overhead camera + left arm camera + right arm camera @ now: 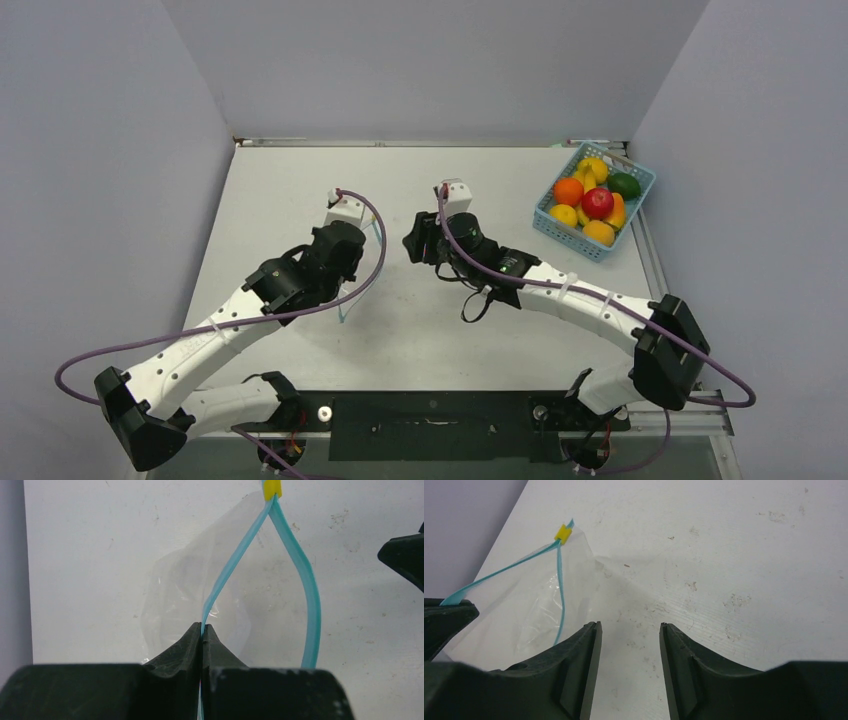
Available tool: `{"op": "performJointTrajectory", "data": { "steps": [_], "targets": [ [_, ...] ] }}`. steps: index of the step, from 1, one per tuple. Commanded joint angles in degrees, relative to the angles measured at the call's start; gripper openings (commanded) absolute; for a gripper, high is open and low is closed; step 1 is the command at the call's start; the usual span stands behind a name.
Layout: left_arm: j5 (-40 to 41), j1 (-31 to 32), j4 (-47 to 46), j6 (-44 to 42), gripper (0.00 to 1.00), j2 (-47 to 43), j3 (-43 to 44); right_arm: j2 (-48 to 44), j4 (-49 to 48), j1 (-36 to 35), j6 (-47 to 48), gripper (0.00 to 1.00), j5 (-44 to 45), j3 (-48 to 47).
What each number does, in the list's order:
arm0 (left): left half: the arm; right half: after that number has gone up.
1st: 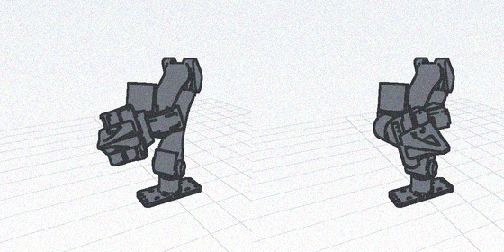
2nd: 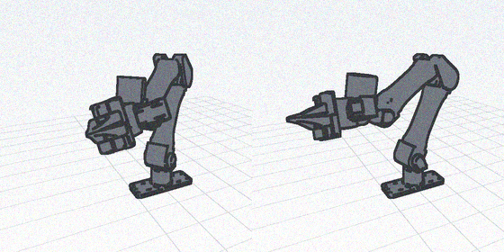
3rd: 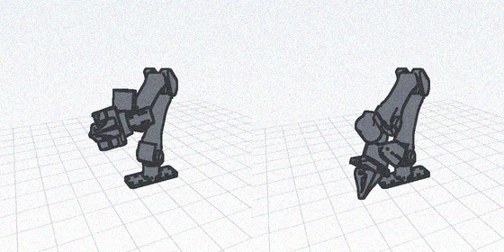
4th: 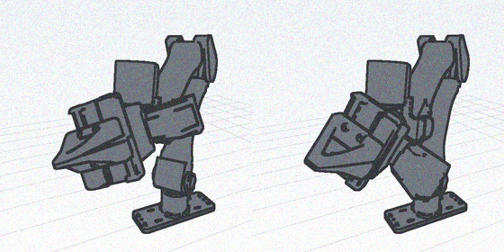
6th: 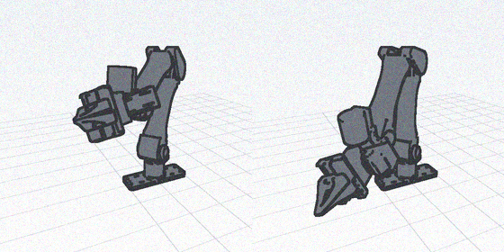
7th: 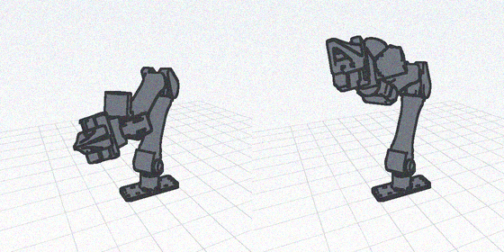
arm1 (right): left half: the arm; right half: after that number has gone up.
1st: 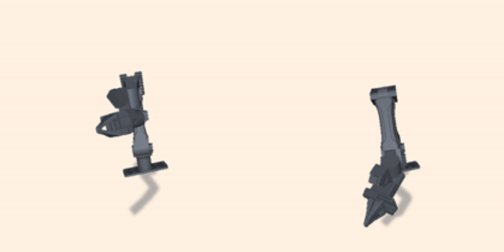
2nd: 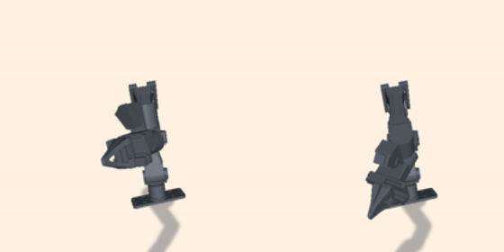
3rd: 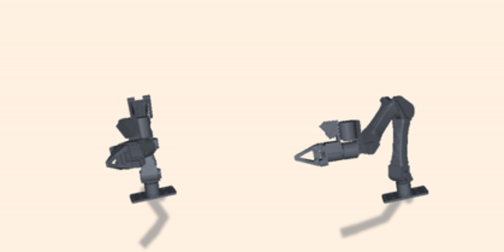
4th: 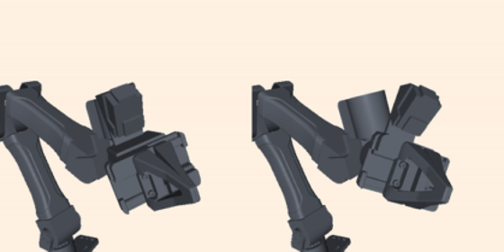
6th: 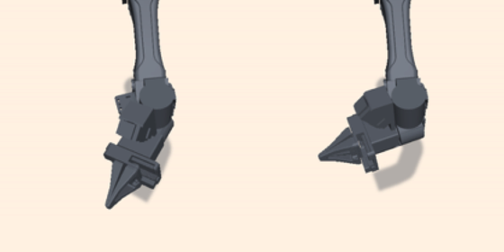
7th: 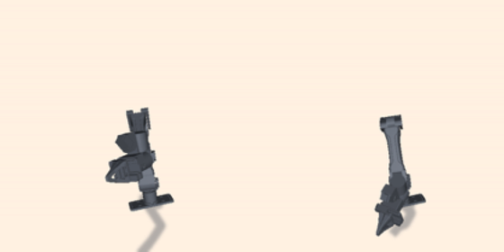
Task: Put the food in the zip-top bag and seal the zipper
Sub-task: Open the zipper of the food storage bag, then move the bin to the center of the board.
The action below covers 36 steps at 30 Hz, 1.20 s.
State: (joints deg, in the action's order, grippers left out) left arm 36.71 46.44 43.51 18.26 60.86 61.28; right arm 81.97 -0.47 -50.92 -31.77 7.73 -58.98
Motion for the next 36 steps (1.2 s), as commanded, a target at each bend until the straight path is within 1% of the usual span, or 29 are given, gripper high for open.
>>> {"op": "performJointTrajectory", "data": {
  "steps": [1,8,14,17,25,36],
  "targets": [
    [-1.82,-0.89,-3.04,-0.85,0.0,-1.66,-0.54,-3.36,5.72,0.38,0.1,0.48,3.14,-4.31],
    [-3.17,-1.82,-3.41,-1.08,0.0,-2.22,-1.21,-4.94,13.49,2.65,3.33,0.52,10.42,-8.01],
    [-4.22,-2.46,-3.69,-1.38,0.0,-2.32,-1.5,-4.63,17.62,8.05,6.24,0.54,16.42,-9.73],
    [-5.27,-2.58,-3.78,-1.39,0.0,-2.52,-1.74,-2.9,19.73,11.65,7.7,0.56,19.87,-11.18],
    [-5.9,-2.57,-3.78,-1.69,0.0,-2.91,-1.9,1.46,18.71,21.85,8.65,0.56,21.27,-12.85],
    [-6.68,-2.87,-3.78,-2.25,0.0,-3.72,-1.96,11.83,17.03,29.49,8.11,0.57,20.5,-16.7]
  ]
}}
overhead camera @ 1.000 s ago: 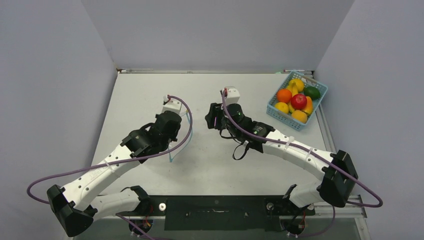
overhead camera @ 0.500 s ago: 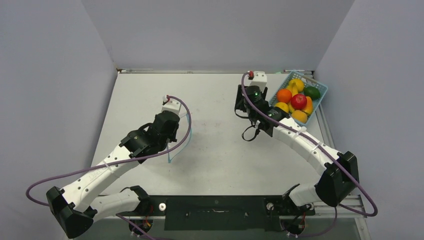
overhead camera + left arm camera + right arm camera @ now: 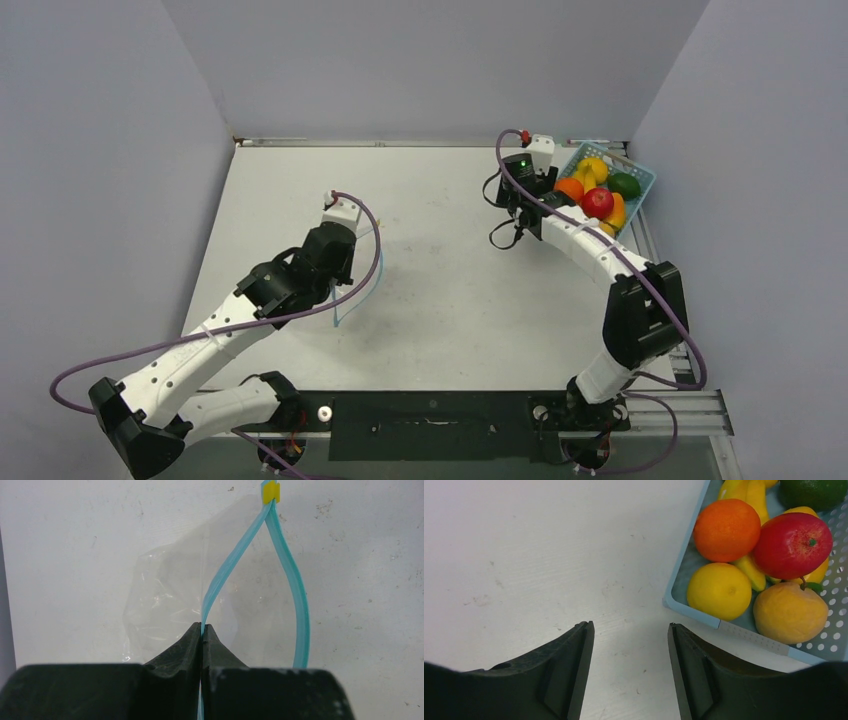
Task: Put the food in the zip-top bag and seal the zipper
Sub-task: Move the bin to the center of the board.
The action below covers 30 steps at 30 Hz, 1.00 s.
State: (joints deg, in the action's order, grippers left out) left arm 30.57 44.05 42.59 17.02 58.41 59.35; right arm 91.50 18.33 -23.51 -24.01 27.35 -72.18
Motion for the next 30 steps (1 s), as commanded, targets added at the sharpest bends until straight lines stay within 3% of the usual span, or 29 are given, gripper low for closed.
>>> {"op": "performJointTrajectory", "data": {
  "steps": [1,7,25,30],
  "targets": [
    [-0.52,-0.52,-2.87,-1.09,0.0,-1.36,-0.11,3.01,-1.81,2.73,0.38,0.57,0.94,-3.75],
    [-1.66,-0.84,-3.13,-1.45,0.0,-1.55,-0.1,7.08,-2.67,7.58,-0.39,0.56,-2.72,-4.98],
    [-5.01,-2.61,-3.72,-2.07,0.0,-1.04,-0.09,18.86,-3.61,12.38,-1.03,0.52,-5.11,-11.63],
    [-5.55,-2.88,-3.77,-2.16,0.0,-0.68,-0.16,20.07,-4.3,12.94,-0.82,0.43,-5.62,-11.73]
  ]
}}
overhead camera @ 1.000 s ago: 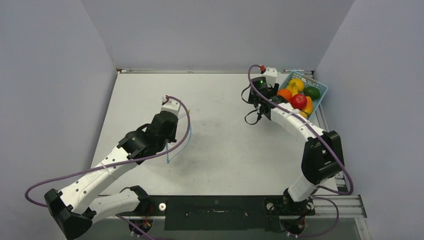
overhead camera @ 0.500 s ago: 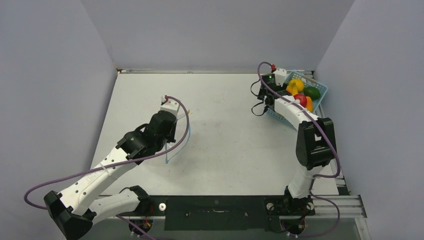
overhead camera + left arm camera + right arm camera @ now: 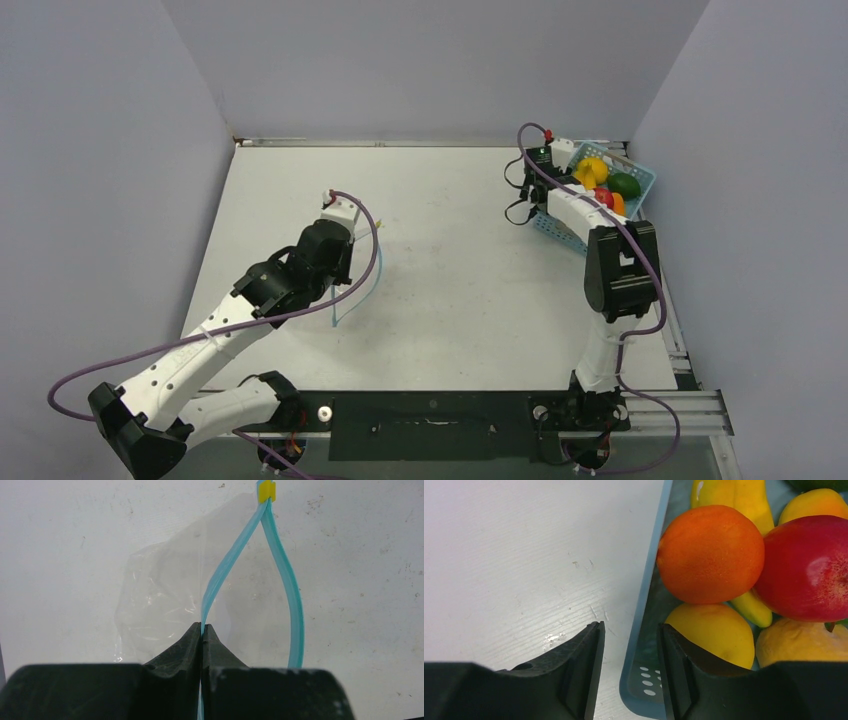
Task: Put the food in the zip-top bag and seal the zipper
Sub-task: Move the bin to the center of the board.
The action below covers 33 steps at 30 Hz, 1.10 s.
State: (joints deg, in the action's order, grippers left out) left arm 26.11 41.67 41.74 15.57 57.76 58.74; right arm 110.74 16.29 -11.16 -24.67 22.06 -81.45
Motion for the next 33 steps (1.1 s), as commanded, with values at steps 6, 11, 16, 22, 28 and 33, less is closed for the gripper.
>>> {"op": "performJointTrajectory", "data": {
  "steps": [6,11,16,22,28,33],
  "targets": [
    [-1.44,-0.67,-2.94,-0.72,0.0,0.5,0.41,1.29,-2.35,1.04,-0.16,0.31,-1.12,-2.57],
    [-1.44,-0.67,-2.96,-0.72,0.0,0.79,0.49,1.15,-2.15,1.06,-0.13,0.21,-1.42,-2.4],
    [-1.42,-0.71,-2.96,-0.72,0.0,0.95,0.44,0.32,-2.11,1.05,-0.97,0.05,-2.86,-0.56],
    [-1.24,-0.71,-2.87,-0.63,0.0,1.04,0.39,-3.12,-3.07,0.67,-2.23,0.05,-4.95,3.88],
    [-0.6,-0.67,-2.91,-0.29,0.0,0.83,0.03,-8.64,-3.86,-2.22,-2.66,0.05,-5.1,9.66],
    [-0.02,-0.67,-2.69,-0.13,0.0,1.05,-0.08,-13.62,-3.72,-6.56,-3.48,0.05,-3.65,14.53]
  ]
}}
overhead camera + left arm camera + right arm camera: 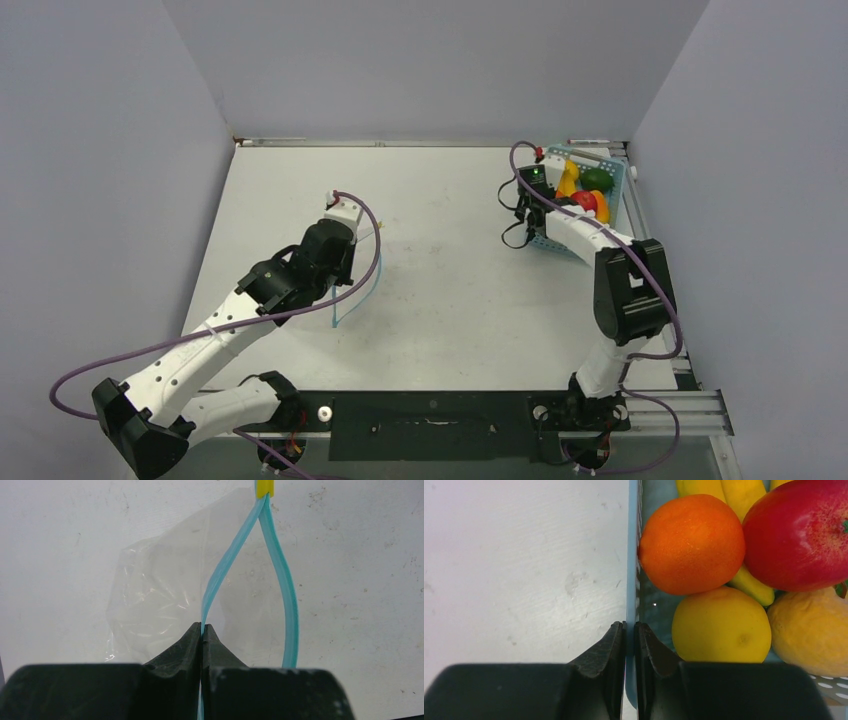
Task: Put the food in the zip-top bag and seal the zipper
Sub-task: Move the bin to the center of the board.
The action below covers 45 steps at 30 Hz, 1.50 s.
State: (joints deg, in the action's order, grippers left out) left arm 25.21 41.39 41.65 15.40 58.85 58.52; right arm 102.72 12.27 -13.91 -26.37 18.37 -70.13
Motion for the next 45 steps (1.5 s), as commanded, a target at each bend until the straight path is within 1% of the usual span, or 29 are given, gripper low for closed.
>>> {"op": "performJointTrajectory", "data": {
  "steps": [1,7,11,20,26,31,37,41,45],
  "targets": [
    [0.97,-0.41,-2.58,0.07,0.0,0.09,0.11,-6.62,0.36,-4.78,-1.86,0.05,0.62,4.4],
    [1.7,-0.39,-2.42,0.24,0.0,0.19,0.04,-12.52,1.74,-9.2,-2.63,0.05,2.49,8.1],
    [2.08,-0.4,-2.35,0.24,0.0,0.34,0.07,-16.78,2.74,-11.59,-2.76,0.05,2.12,10.6],
    [2.34,-0.5,-2.11,0.25,0.0,0.82,0.01,-22.22,5.92,-22.13,-5.68,0.05,4.64,14.01],
    [2.52,-0.51,-2.07,0.31,0.0,0.87,0.04,-24.19,7.47,-27.49,-8.73,0.05,5.64,16.42],
    [2.52,-0.43,-1.93,0.33,0.0,0.91,0.07,-24.93,8.58,-34.0,-12.47,0.05,8.03,18.68],
    [2.54,-0.47,-1.92,0.34,0.0,0.83,0.12,-25.22,7.62,-40.52,-17.98,0.05,9.49,21.02],
    [2.65,-0.46,-1.91,0.33,0.0,0.74,0.12,-23.62,7.68,-45.49,-22.32,0.05,11.53,20.64],
    [2.46,-0.43,-1.93,0.33,0.0,0.56,0.03,-21.93,9.6,-49.62,-26.02,0.05,16.22,18.73]
  ]
}}
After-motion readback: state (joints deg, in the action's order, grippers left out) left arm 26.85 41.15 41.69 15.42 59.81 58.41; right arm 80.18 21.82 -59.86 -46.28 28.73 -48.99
